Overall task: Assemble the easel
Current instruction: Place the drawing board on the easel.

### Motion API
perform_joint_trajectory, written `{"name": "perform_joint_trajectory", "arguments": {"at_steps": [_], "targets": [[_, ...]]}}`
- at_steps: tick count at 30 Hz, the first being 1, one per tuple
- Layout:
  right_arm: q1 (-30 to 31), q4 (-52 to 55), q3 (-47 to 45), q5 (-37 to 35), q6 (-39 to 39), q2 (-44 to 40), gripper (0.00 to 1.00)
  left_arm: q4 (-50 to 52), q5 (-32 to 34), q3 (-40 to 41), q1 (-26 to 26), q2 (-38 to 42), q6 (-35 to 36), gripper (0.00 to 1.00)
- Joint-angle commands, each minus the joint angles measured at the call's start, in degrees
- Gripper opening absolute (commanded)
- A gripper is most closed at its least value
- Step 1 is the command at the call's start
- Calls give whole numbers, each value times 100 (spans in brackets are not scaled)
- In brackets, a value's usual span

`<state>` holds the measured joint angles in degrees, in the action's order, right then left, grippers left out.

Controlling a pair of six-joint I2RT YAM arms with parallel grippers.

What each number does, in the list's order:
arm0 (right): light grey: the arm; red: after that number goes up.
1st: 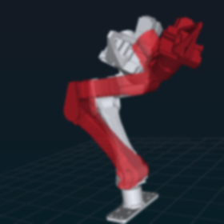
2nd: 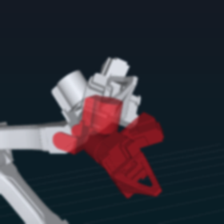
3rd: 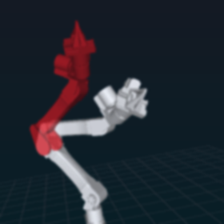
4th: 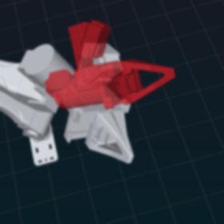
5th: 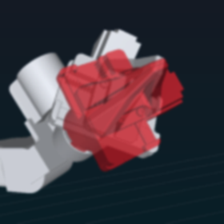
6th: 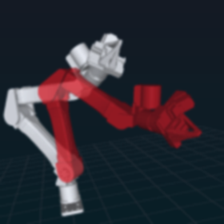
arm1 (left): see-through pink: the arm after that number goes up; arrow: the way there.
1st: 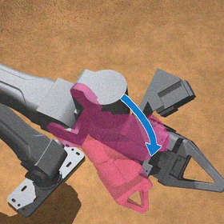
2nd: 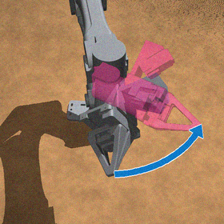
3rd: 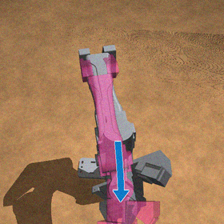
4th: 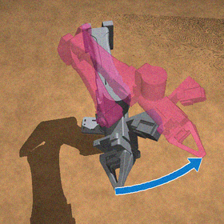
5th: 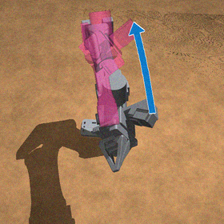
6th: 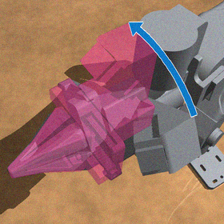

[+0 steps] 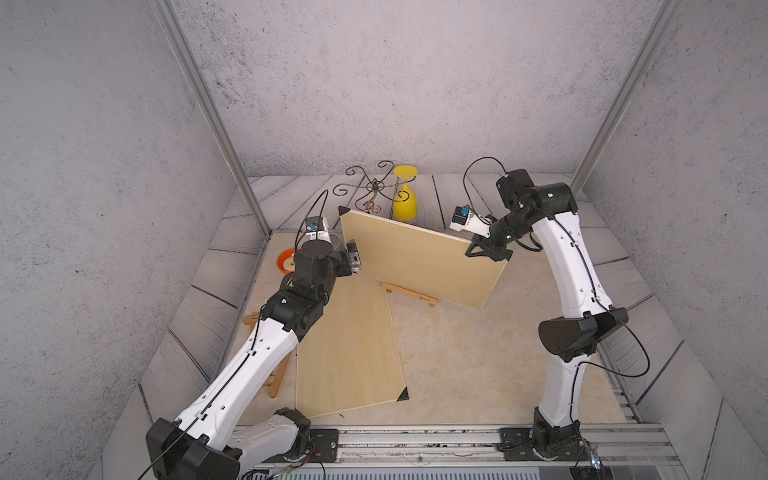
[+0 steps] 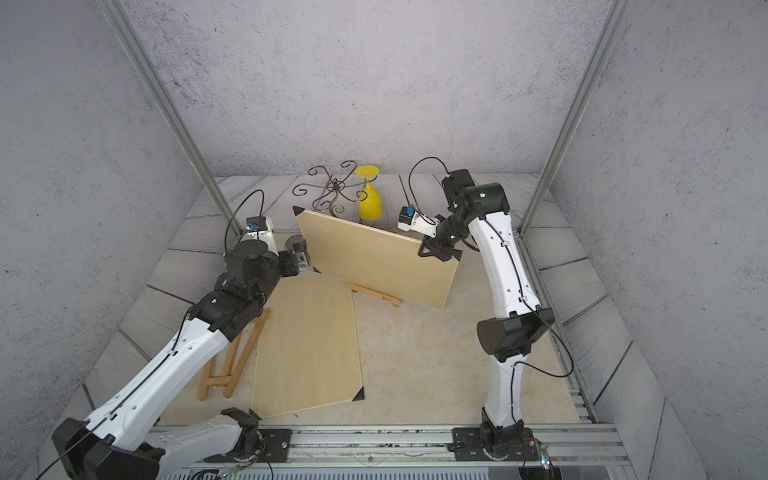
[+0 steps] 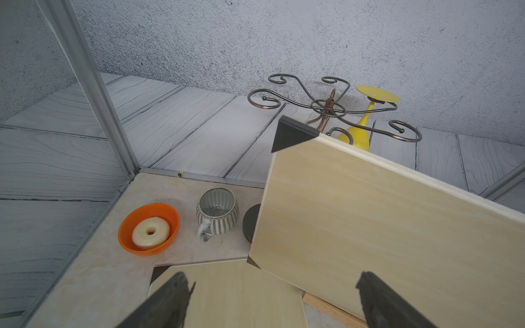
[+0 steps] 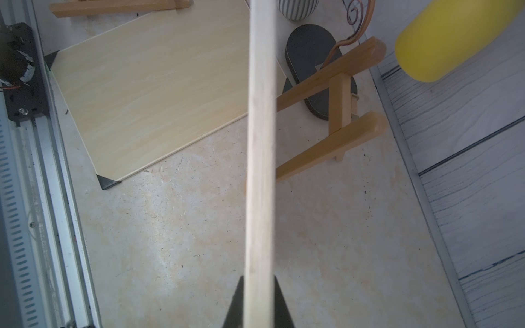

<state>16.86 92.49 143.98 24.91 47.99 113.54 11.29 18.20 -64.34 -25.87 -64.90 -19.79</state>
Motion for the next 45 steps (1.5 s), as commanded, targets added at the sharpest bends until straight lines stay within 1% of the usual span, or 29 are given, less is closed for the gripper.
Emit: {"name": "perform_joint_trajectory", "arguments": {"at_steps": [1,4,7,9,14,19,23,29,30,34,37,40,42,45], "targets": [[23,-116,185,650,-602,-282,0,-135,-101,65,107,-34,-59,95],[28,-275,-30,507,-760,-329,0,-143,-149,51,144,-76,-87,95],[16,-204,154,476,-861,-176,0,-146,-167,38,169,-84,-86,95],[-5,-360,164,351,-1035,-97,0,-165,-169,47,179,-84,-77,95],[-25,-167,561,570,-954,204,0,-171,-184,79,218,-101,-71,95],[-29,-85,404,973,-827,146,0,-195,-215,122,257,-111,-103,95],[-36,-61,380,932,-827,258,0,-207,-255,122,271,-136,-146,95],[-78,-2,578,786,-947,530,0,-231,-277,143,275,-166,-155,95],[-78,-32,574,794,-948,527,1,-227,-281,145,283,-163,-154,95],[-84,-199,473,810,-1004,425,12,-217,-282,144,285,-176,-147,95],[-79,-201,467,796,-976,412,15,-232,-282,138,293,-175,-146,95],[-76,-180,468,719,-971,423,24,-250,-307,140,293,-185,-165,95],[-72,-199,440,649,-962,428,26,-252,-316,139,293,-194,-180,94],[-69,-254,407,687,-942,441,26,-267,-321,147,293,-199,-193,94]]}}
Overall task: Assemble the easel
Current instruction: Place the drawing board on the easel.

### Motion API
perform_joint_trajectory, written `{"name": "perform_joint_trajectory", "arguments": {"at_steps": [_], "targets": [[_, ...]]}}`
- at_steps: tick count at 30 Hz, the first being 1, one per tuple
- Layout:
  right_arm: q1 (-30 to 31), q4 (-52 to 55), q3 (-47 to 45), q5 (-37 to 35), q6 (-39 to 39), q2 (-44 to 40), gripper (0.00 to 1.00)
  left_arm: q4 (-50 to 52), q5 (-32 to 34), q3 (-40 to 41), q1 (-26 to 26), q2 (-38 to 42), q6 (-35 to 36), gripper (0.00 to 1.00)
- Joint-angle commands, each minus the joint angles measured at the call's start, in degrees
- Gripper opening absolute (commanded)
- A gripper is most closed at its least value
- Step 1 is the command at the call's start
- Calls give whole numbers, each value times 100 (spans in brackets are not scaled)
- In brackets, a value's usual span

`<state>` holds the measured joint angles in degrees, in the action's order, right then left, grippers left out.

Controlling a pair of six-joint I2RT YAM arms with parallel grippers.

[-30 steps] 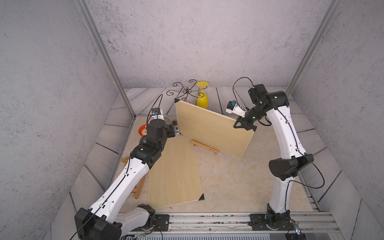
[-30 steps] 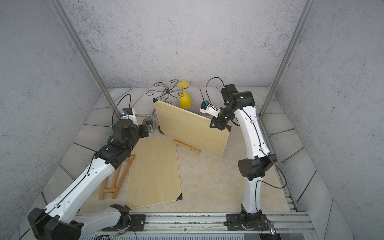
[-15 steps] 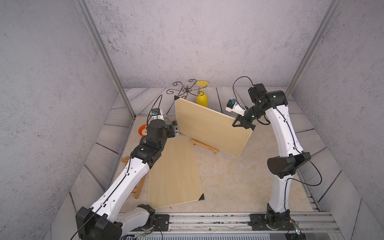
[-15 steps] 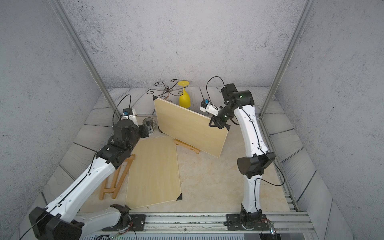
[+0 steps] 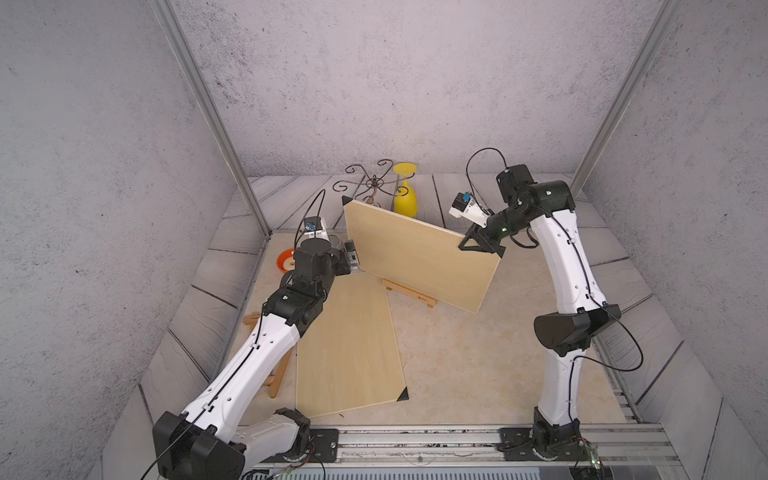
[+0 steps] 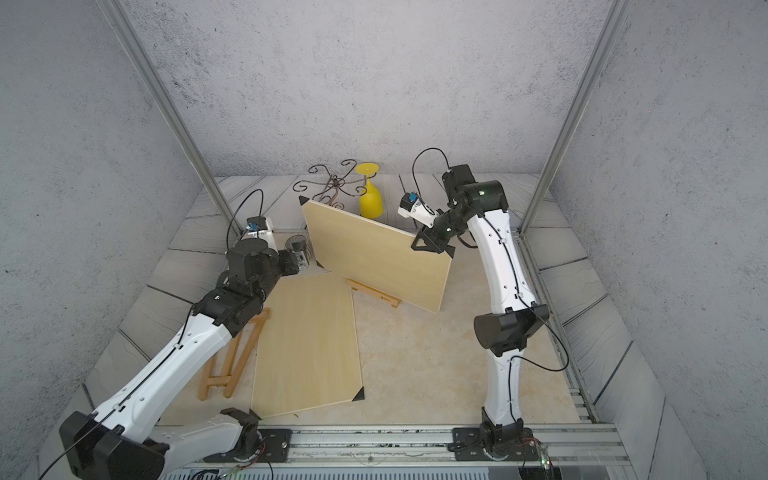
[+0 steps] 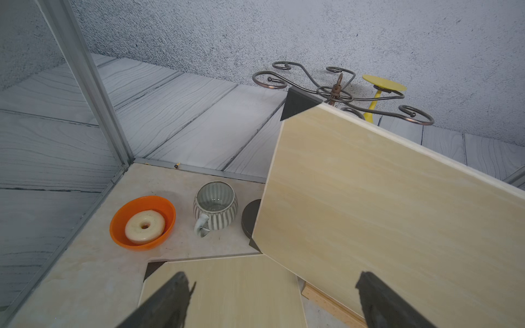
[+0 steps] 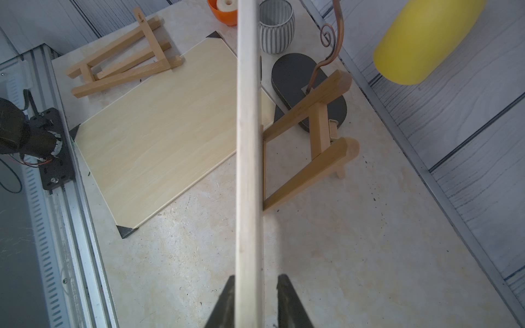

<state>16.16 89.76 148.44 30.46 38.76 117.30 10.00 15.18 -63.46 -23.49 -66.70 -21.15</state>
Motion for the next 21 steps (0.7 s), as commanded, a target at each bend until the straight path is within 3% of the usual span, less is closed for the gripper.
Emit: {"name": "perform_joint_trajectory", "arguments": {"at_steps": [1,21], "targets": [[-7,-31,-51,144,-25,76,26,-139,-15,56,55,-28,-65,94],[-206,-705,-473,-45,-120,180,30,-103,33,82,71,-27,-21,95]]}}
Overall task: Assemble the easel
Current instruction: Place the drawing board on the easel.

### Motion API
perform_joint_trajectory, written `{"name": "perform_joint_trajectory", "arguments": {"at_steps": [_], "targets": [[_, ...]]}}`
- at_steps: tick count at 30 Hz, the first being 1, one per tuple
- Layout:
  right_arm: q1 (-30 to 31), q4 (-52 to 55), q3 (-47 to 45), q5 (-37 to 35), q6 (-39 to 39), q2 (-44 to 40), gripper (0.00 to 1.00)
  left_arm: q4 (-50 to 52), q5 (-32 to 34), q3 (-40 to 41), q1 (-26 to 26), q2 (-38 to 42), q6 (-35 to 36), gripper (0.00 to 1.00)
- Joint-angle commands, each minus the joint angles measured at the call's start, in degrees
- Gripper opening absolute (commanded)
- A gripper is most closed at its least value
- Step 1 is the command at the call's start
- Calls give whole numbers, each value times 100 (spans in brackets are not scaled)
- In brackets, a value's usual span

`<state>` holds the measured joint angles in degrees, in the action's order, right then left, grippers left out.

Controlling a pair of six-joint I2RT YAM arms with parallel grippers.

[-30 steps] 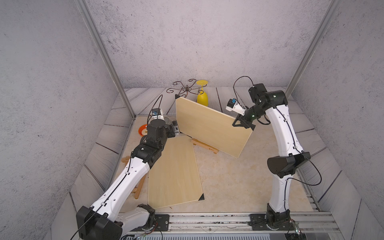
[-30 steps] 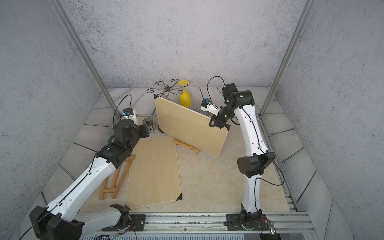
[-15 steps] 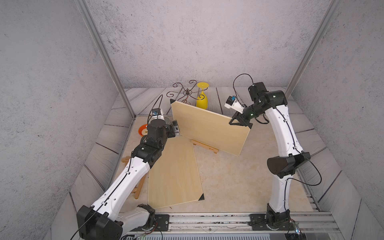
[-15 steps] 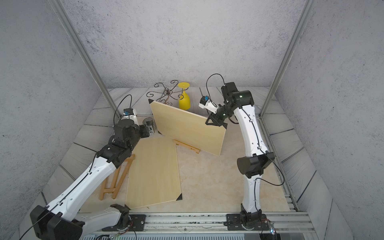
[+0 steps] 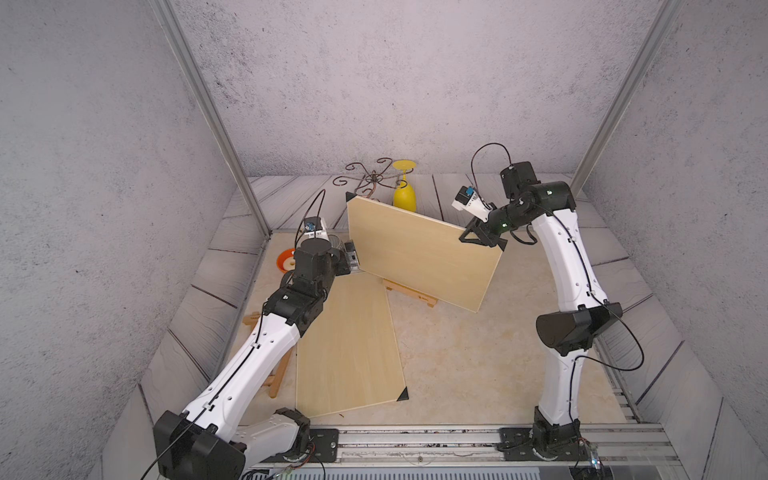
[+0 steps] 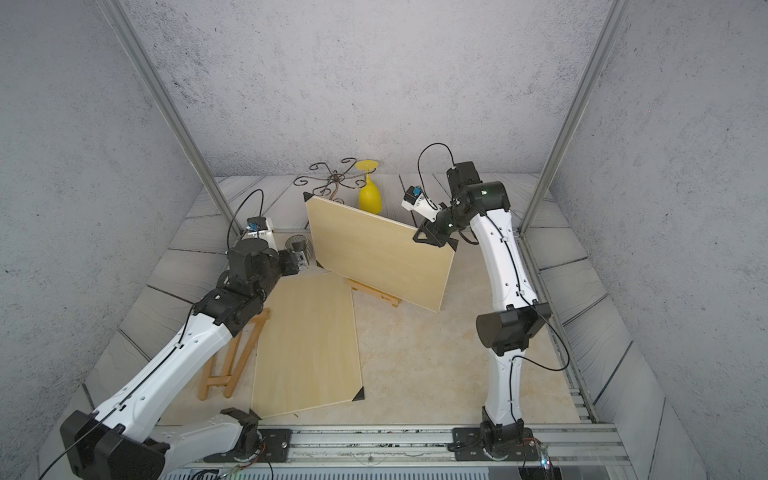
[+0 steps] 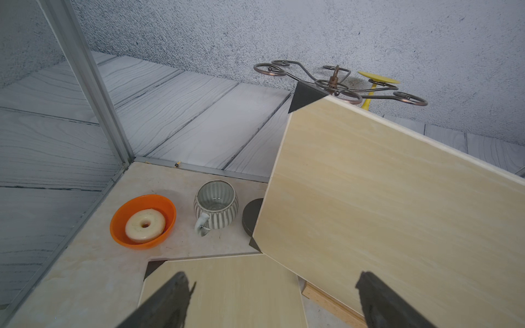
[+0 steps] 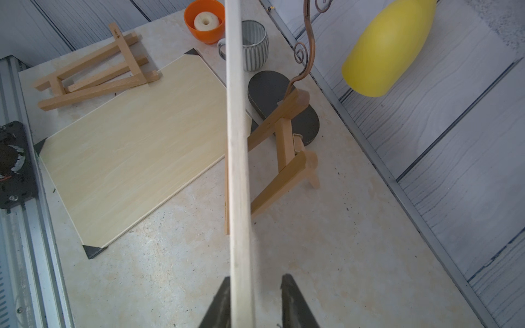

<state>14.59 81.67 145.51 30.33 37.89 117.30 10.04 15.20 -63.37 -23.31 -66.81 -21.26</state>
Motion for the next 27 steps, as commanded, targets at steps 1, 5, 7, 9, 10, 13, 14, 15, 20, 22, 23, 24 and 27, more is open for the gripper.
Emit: {"name": "perform_joint_trajectory", "arguments": {"at_steps": [1,5,7,9,10,13,14,15,20,22,23,24,27], "targets": [[-78,94,-206,-14,-36,187,30,-108,35,71,60,-25,-15,94],[-122,-23,-315,5,-21,197,32,-108,34,80,63,-37,-19,94],[-139,-123,-351,-65,-25,222,32,-102,27,82,63,-26,-10,94],[-149,-132,-324,-36,-18,258,33,-107,52,100,63,-9,-7,94],[-149,-142,-309,-31,-22,274,34,-110,62,97,63,-8,1,94],[-149,-146,-221,40,-18,282,36,-91,71,114,72,-11,-7,94],[-148,-192,-249,55,-10,247,37,-105,64,119,72,-8,-13,95],[-149,-247,-268,60,-5,229,38,-113,54,123,73,-16,-27,95],[-138,-468,-273,-36,-114,72,48,-164,18,124,72,-52,-62,94],[-131,-608,-371,-27,-150,-20,53,-187,-17,130,72,-73,-73,94],[-134,-634,-387,-41,-170,-34,55,-178,-17,123,72,-77,-83,94],[-134,-643,-398,-68,-178,-40,57,-177,-27,131,72,-73,-90,94],[-132,-709,-486,-198,-208,-49,64,-178,-28,132,72,-48,-93,94]]}}
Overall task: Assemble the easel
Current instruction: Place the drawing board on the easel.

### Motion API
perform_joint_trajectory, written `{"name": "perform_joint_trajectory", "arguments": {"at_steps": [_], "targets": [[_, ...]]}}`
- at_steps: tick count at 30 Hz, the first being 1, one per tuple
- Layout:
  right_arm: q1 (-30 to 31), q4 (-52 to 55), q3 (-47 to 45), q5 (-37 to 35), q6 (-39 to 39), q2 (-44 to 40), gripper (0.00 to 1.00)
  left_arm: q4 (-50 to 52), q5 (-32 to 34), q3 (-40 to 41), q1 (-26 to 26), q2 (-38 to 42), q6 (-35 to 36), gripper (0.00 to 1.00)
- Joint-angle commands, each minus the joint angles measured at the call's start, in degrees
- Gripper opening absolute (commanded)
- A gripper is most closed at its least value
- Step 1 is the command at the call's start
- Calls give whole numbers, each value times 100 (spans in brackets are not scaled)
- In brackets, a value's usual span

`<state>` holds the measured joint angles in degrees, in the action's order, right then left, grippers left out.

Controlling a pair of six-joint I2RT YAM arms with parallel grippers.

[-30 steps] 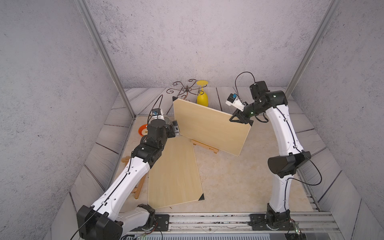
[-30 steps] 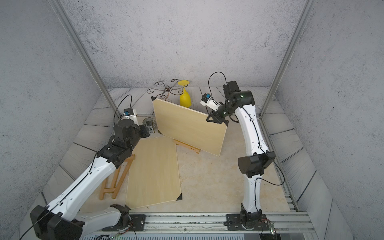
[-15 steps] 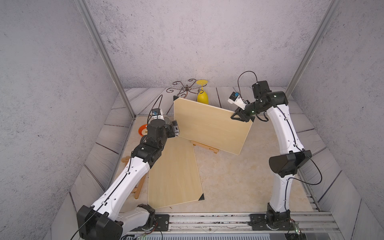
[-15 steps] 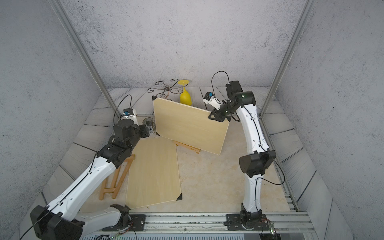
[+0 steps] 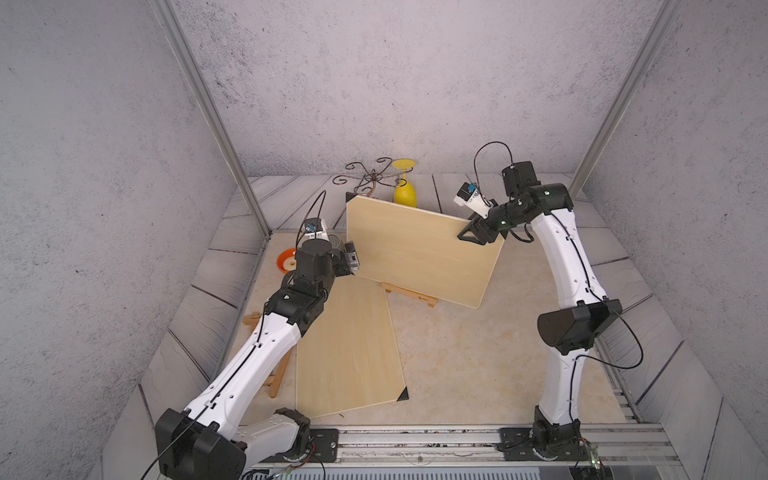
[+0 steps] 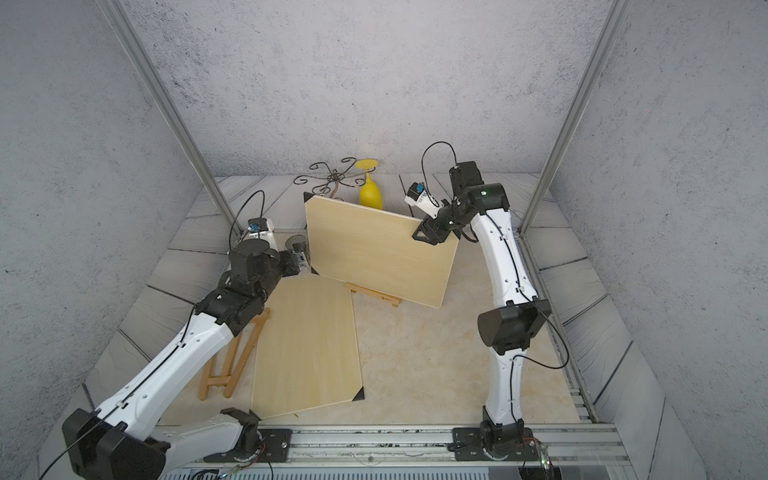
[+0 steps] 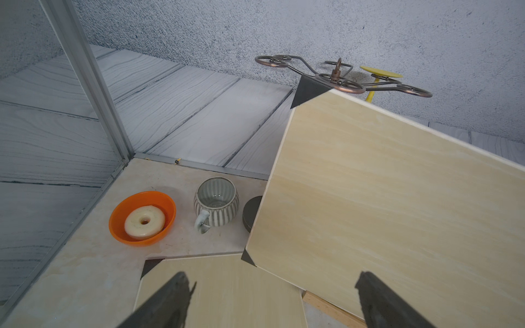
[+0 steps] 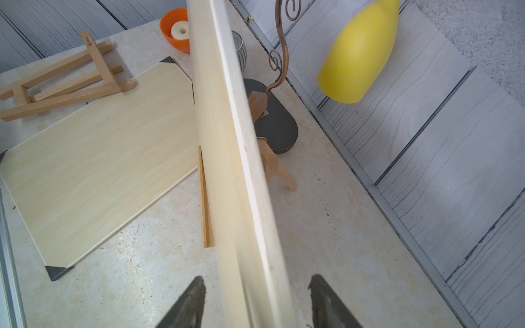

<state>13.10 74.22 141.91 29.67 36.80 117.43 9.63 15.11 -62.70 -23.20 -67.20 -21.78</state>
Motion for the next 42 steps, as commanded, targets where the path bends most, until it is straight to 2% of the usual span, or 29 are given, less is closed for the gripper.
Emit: {"name": "perform_joint_trajectory", "arguments": {"at_steps": [1,10,15,22,35,39,42], "targets": [[16,7,-137,-184,-112,-62,65,-136,-27,77,61,4,-52,94],[15,-352,-308,-461,-297,-97,77,-164,-331,184,61,-61,-200,92],[17,-609,-628,-531,-335,-193,80,-220,-779,257,61,-252,-381,90],[10,-772,-922,-813,-278,-366,83,-405,-1023,481,53,-369,-446,89],[-1,-1602,-1362,-1416,-619,-571,93,-1444,-1968,902,-60,-1193,-387,84],[6,-1830,-1575,-1268,-684,-817,100,-1753,-2176,952,-137,-1634,-332,82],[0,-1981,-1775,-1200,-699,-966,99,-1859,-2260,875,-176,-1992,-340,82]]}}
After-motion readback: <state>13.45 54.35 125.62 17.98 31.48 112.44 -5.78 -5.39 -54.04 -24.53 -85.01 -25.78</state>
